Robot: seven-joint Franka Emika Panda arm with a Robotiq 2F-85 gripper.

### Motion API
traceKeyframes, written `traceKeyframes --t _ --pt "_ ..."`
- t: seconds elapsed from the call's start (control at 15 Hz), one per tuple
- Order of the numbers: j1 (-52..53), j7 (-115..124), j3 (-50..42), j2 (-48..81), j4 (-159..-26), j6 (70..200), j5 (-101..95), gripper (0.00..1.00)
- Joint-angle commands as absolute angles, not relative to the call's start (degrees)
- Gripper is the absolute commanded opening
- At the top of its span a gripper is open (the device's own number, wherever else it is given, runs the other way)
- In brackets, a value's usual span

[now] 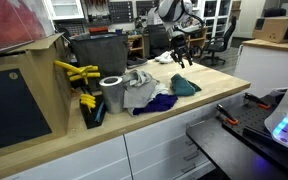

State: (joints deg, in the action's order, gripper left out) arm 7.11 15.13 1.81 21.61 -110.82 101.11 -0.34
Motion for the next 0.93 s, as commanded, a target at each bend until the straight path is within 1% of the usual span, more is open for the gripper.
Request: traceKeyframes --t 0.0,0.07,0.13,0.2,0.47,0.87 --pt "8.95 17.15 1.95 16.8 -120.32 113.6 -5.24 0.2" --pt "9.3 17.72 1.97 16.52 -121.97 117.38 -6.41 0.14" --pt "9.59 18.66 2.01 16.5 -123.57 121.38 -7.32 0.05" --pt "9.89 19.46 2.07 16.49 -124.83 124.57 -7.88 0.01" --pt "11.29 22.51 2.21 16.94 -128.55 133.74 -8.34 0.0" --pt "12.44 25.67 0.42 17.8 -130.87 139.94 -12.25 0.0"
